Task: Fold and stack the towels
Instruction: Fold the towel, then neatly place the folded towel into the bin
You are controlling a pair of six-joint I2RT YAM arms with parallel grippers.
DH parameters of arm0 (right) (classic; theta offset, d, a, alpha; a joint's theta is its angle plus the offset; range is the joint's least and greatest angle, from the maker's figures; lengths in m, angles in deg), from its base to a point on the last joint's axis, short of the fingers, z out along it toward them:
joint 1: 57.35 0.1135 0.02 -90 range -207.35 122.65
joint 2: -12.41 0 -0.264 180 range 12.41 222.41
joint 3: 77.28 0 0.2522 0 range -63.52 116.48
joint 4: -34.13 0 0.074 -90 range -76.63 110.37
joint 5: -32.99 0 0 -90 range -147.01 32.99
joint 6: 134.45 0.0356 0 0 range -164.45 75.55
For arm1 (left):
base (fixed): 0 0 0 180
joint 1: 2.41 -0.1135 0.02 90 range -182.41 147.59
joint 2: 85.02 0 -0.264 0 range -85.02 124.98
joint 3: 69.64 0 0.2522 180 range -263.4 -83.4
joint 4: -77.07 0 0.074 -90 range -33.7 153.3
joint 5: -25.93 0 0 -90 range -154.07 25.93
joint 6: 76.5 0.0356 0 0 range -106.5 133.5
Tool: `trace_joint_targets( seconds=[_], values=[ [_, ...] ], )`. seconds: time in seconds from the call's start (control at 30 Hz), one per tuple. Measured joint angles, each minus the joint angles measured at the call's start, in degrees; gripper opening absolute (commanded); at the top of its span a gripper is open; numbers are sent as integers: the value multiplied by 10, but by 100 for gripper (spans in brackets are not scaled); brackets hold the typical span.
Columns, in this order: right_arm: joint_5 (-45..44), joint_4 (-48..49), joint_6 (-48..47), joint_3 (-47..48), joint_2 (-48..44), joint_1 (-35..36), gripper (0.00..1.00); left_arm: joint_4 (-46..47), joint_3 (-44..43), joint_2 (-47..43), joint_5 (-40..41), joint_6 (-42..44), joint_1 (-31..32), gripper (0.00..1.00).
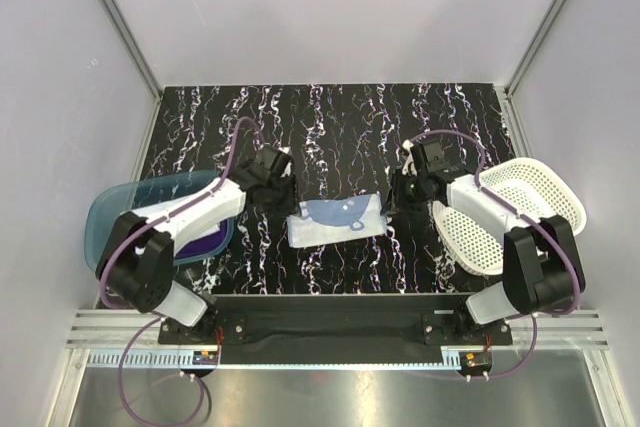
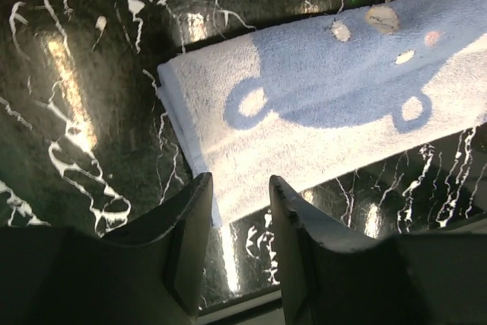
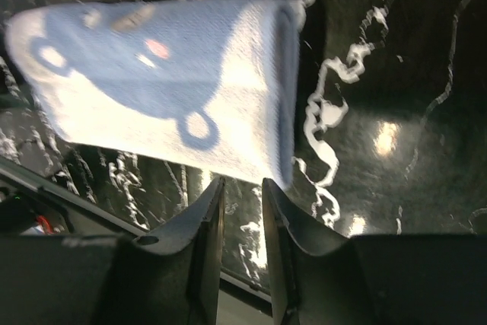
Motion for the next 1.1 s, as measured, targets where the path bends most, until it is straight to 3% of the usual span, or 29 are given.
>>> trace_joint_targets(
  seconds=[0.2, 0.33, 0.67, 0.73, 0.9, 1.1],
  values=[
    [23, 71, 22, 5, 37, 0, 33, 24, -17, 93, -10, 29, -9, 38],
    [26, 136, 37, -44, 73, 0, 32, 28, -36, 147, -25, 41, -37, 38],
    [21, 104, 45, -43, 46, -1, 34, -3, -108, 131, -31, 83, -49, 54],
    [21, 97, 45, -21, 31, -1, 34, -17, -108, 112, -28, 89, -49, 54],
    [33, 107, 40, 29, 33, -1, 22, -29, -89, 66, -21, 97, -48, 54],
    [63, 136, 26, 62, 136, -1, 19, -11, -1, 53, -33, 87, -48, 51]
  ],
)
